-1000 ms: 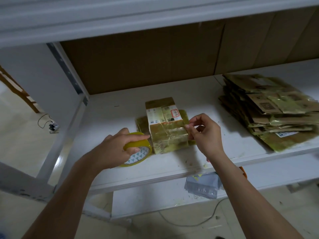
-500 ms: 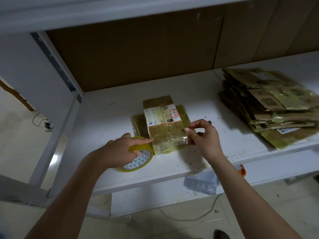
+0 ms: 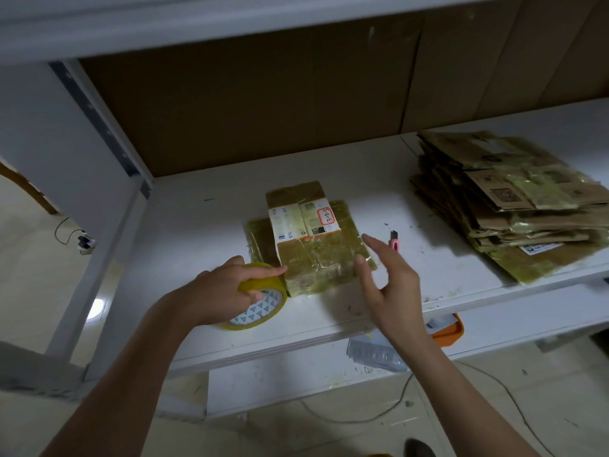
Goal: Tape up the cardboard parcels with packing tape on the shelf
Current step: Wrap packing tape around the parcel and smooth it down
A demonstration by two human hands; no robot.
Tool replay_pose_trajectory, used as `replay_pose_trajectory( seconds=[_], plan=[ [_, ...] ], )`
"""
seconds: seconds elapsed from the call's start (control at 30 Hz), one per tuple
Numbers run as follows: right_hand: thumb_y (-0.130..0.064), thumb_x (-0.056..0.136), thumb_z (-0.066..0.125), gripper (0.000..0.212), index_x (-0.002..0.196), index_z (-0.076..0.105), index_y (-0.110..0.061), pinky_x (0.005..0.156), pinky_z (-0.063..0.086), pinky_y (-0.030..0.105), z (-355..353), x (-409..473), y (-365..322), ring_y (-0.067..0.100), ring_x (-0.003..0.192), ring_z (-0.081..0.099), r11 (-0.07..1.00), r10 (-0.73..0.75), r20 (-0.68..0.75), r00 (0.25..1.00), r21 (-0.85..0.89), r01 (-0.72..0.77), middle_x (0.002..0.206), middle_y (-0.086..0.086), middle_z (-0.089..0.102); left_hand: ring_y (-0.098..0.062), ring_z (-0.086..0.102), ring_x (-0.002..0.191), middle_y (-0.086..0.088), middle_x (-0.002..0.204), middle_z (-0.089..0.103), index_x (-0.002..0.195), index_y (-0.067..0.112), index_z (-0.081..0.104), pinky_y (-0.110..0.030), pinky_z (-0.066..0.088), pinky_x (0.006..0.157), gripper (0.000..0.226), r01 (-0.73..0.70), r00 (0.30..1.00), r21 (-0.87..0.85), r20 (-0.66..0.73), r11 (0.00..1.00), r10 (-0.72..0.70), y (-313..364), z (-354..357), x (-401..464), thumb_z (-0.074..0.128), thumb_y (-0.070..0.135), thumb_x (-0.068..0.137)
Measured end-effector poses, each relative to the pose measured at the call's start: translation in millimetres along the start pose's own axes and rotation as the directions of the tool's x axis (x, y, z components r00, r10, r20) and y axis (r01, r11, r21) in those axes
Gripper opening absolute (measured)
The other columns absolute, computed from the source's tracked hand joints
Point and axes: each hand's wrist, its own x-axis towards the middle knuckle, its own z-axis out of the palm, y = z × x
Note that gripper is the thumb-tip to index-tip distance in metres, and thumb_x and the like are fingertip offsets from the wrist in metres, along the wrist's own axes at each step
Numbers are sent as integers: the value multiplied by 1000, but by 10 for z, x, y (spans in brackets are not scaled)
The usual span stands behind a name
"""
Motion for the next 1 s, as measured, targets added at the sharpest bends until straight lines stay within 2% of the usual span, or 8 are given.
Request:
replay_pose_trajectory(
  seconds=[0.13, 0.23, 0.3, 0.37, 0.47, 0.57, 0.73, 1.0],
  plan=[
    [-41, 95, 58, 58, 148, 39, -23, 79, 55, 47, 146, -160, -37, 36, 97, 63, 993, 112, 202, 973, 21, -118, 116, 3, 70, -21, 48, 112, 8, 103, 39, 136, 63, 34, -37, 50, 97, 51, -10, 1000, -20, 5, 1000, 10, -9, 6, 17, 49, 29, 101],
    [-41, 95, 57, 58, 146, 42, -21, 95, 50, 30, 67, -84, -39, 21, 114, 61, 991, 101, 232, 968, 57, -117, 128, -13, 59, -21, 48, 113, 10, 100, 38, 136, 62, 35, -38, 50, 98, 51, -8, 1000, -33, 3, 999, 8, -14, 10, 24, 49, 27, 101],
    [-37, 96, 57, 53, 145, 41, -23, 89, 44, 5, 36, -51, -52, -16, 105, 56, 998, 59, 226, 972, 8, -63, 124, -16, 55, -21, 47, 113, 10, 100, 38, 136, 63, 35, -38, 50, 98, 52, -8, 1000, -36, 1, 999, 8, -17, 18, 30, 50, 27, 101],
    [-41, 97, 55, 55, 147, 37, -25, 85, 32, -5, 69, -47, -44, -22, 101, 48, 998, 46, 283, 958, -63, -30, 125, -14, 55, -21, 48, 112, 10, 101, 39, 133, 66, 34, -37, 51, 96, 51, -10, 1000, -30, -6, 1000, 10, -21, 24, 35, 50, 29, 101],
    [-61, 94, 41, 69, 150, 32, -22, 102, 44, 22, 120, -63, -31, 10, 126, 51, 981, 19, 327, 945, -191, 46, 146, -1, 49, -20, 49, 110, 9, 101, 39, 131, 68, 35, -37, 50, 96, 52, -13, 1000, -41, -16, 999, 13, -31, 31, 32, 50, 29, 100],
    [-65, 94, 27, 77, 150, 36, -13, 120, 20, 41, 163, -77, -74, 18, 144, 31, 883, -114, 333, 936, -398, 249, 158, 5, 31, -20, 49, 109, 10, 100, 38, 132, 67, 34, -37, 50, 96, 52, -18, 1000, -34, -24, 999, 17, -18, 33, 25, 50, 29, 101],
    [-61, 99, 11, 78, 144, 45, -8, 123, 5, 41, 223, -45, -213, 17, 147, 22, 815, -161, 362, 918, -476, 330, 153, 8, 38, -20, 49, 111, 9, 99, 36, 138, 61, 33, -35, 50, 96, 51, -16, 999, -18, -43, 1000, 15, 16, 55, 5, 49, 29, 101],
    [-50, 101, 20, 65, 135, 56, -8, 119, 22, 37, 340, 17, -307, 24, 139, 41, 865, -189, 464, 865, -339, 371, 145, 11, 49, -19, 47, 116, 10, 107, 38, 138, 57, 34, -34, 48, 101, 51, -48, 998, -167, 24, 985, 53, 9, 2, -57, 53, 29, 100]
  ],
)
